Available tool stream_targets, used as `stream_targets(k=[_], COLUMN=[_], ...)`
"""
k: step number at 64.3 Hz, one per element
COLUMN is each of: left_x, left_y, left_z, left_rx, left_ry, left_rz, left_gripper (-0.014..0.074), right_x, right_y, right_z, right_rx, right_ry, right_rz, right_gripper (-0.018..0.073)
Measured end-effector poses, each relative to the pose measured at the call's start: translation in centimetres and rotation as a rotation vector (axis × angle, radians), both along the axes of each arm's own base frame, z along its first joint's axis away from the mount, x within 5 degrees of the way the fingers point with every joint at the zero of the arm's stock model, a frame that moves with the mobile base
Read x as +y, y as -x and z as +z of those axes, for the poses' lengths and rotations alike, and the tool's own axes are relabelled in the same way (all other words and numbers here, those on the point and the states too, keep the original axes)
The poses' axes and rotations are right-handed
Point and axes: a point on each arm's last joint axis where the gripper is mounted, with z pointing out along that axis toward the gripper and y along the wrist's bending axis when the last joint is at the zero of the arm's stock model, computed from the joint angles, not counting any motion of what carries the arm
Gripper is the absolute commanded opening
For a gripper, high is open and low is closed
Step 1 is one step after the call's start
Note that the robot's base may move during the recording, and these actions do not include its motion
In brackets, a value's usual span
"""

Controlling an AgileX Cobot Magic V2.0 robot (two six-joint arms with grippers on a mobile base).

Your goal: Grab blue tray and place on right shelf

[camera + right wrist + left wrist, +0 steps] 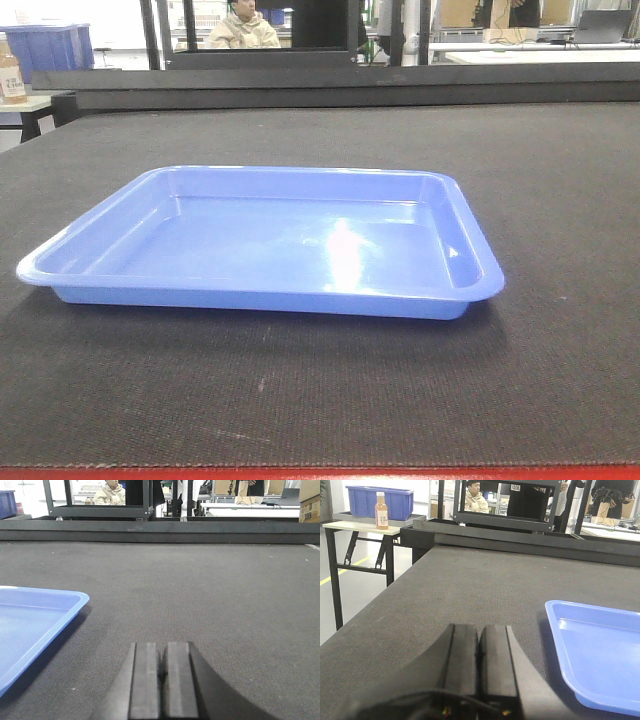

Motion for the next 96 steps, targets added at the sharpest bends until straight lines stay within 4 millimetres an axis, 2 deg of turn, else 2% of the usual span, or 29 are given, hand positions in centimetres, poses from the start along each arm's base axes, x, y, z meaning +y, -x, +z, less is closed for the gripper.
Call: stream_targets(k=[52, 62, 67, 72, 77, 79, 83, 90, 92, 96], left_x=[0.0, 0.0, 0.1, 0.0, 0.0, 0.1, 0.1, 0.0, -0.1, -0.2], left_y=[0.0, 0.0, 0.1, 0.4, 1.3, 1.7, 2.2, 2.0, 1.9, 0.8], left_z=[0.0, 0.5, 1.0, 2.5, 6.1, 7.6, 10.5, 14.4, 15.1, 16.0], left_rx=[-0.005, -0.055, -0.101, -0.079, -0.057, -0.036, -0.009, 0.041, 0.056, 0.11], left_ry=[0.0, 0.002, 0.003, -0.002, -0.025, -0.03, -0.032, -0.02, -0.012, 0.012], left_rz=[0.004, 0.007, 0.01, 0.007, 0.006, 0.006, 0.005, -0.004, -0.01, -0.025], left_gripper=[-0.0048, -0.0048, -0.0048, -0.0046, -0.001, 0.002, 0.0126, 0.0325, 0.0358, 0.0383], right_x=[0.0, 0.0, 0.0, 0.0, 0.1, 0.1, 0.1, 0.2, 0.2, 0.3], right_y=[0.0, 0.0, 0.2, 0.7, 1.8, 2.3, 2.8, 2.3, 1.9, 0.8], right_z=[0.0, 0.6, 1.6, 3.9, 7.0, 8.3, 10.0, 11.7, 11.8, 11.8], right_rx=[0.0, -0.063, -0.091, -0.11, -0.125, -0.13, -0.126, -0.096, -0.074, -0.022], right_ry=[0.0, -0.003, -0.008, -0.009, -0.008, -0.007, -0.008, -0.009, -0.009, -0.011], right_rz=[0.0, -0.004, -0.003, 0.002, 0.009, 0.012, 0.017, 0.03, 0.037, 0.042], right_gripper=[0.0057, 0.0057, 0.0057, 0.006, 0.0118, 0.0173, 0.034, 0.0596, 0.0643, 0.0624])
